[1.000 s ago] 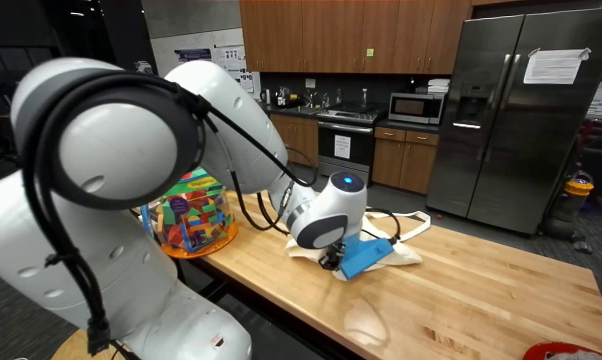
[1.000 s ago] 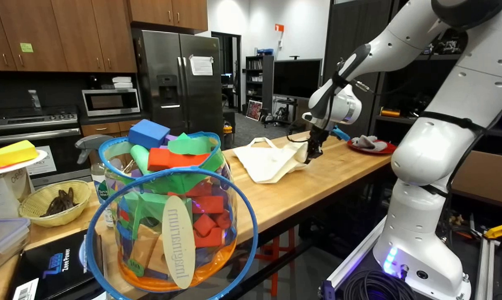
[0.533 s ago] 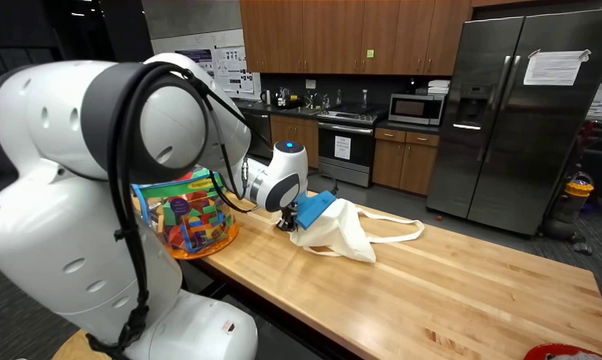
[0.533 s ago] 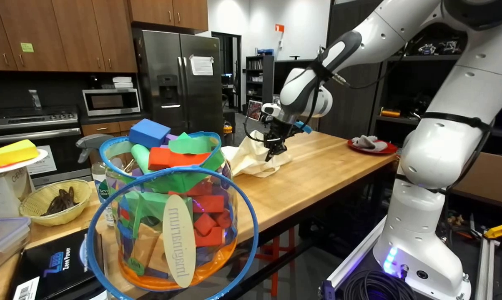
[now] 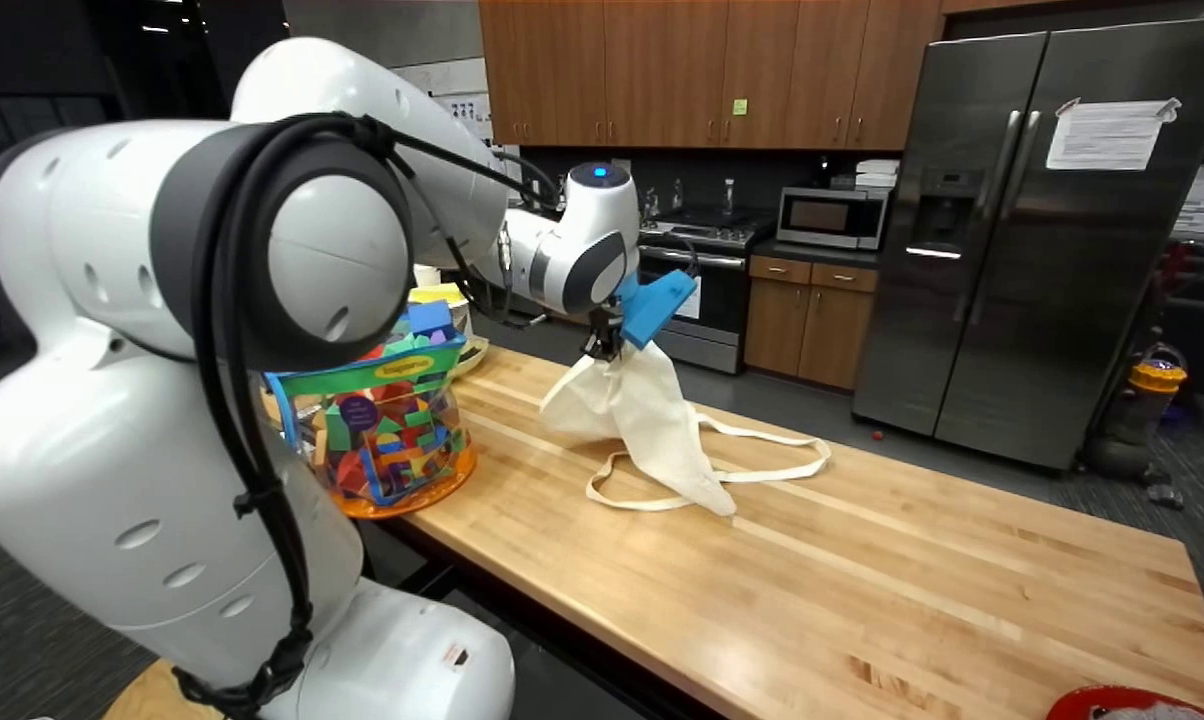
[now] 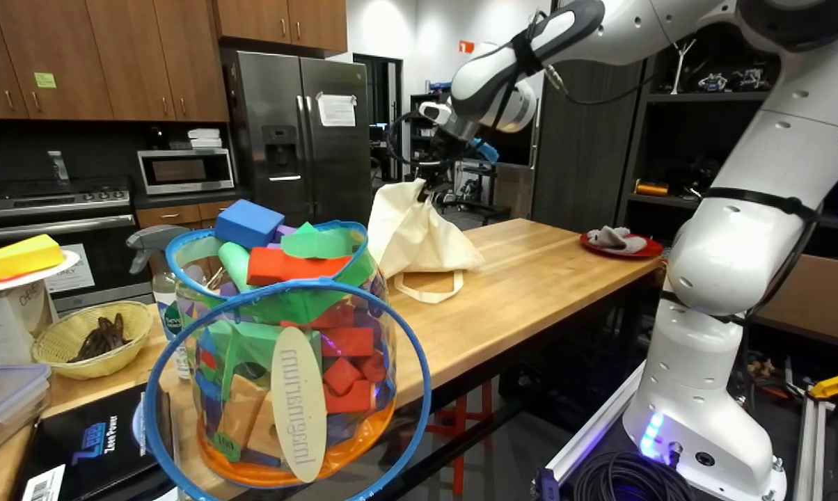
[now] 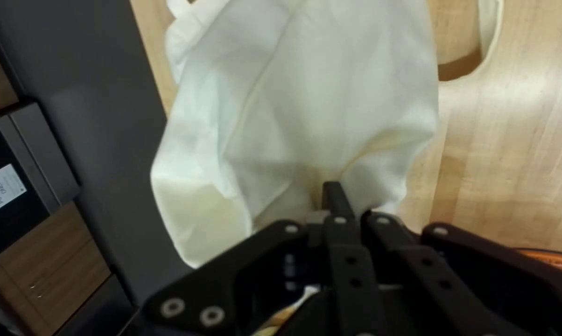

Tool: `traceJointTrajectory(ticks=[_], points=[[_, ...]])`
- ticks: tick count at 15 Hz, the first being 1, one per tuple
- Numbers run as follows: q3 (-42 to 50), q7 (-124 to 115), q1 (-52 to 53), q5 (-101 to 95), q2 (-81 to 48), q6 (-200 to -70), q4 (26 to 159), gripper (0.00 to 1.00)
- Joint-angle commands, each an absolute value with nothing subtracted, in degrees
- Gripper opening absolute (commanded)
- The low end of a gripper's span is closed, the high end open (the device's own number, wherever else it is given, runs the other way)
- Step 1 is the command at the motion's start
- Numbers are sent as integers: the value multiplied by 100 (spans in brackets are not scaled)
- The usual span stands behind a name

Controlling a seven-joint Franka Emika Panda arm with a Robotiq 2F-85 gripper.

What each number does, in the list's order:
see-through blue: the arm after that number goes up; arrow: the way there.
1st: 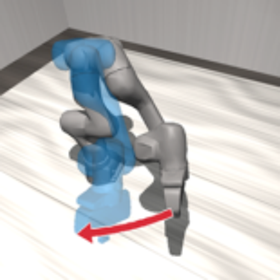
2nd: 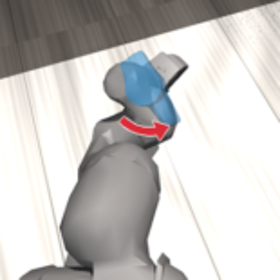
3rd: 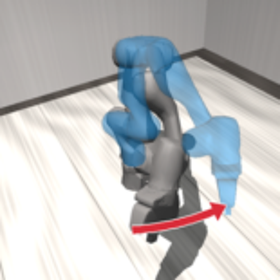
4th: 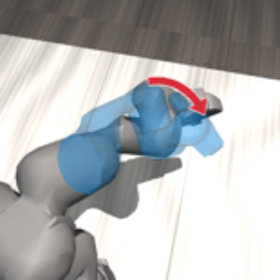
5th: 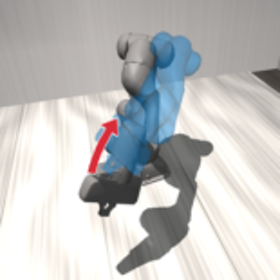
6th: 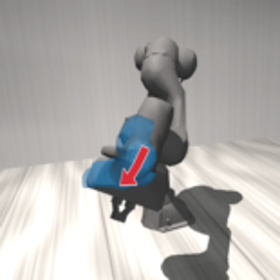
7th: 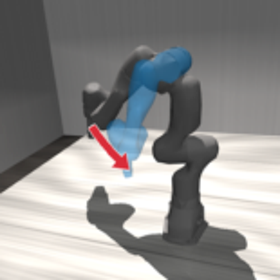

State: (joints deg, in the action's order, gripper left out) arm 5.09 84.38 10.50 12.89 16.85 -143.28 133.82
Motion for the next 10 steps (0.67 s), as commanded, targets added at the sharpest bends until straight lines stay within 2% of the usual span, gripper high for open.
traceJointTrajectory(ticks=[1, 6, 10], points=[[602, 8626, 984, 1347, 1805, -13777, 12608, 1], [880, 8515, 700, 1415, 2001, -13439, 11659, 1], [1386, 8380, 239, 1509, 2240, -13377, 11420, 1]])
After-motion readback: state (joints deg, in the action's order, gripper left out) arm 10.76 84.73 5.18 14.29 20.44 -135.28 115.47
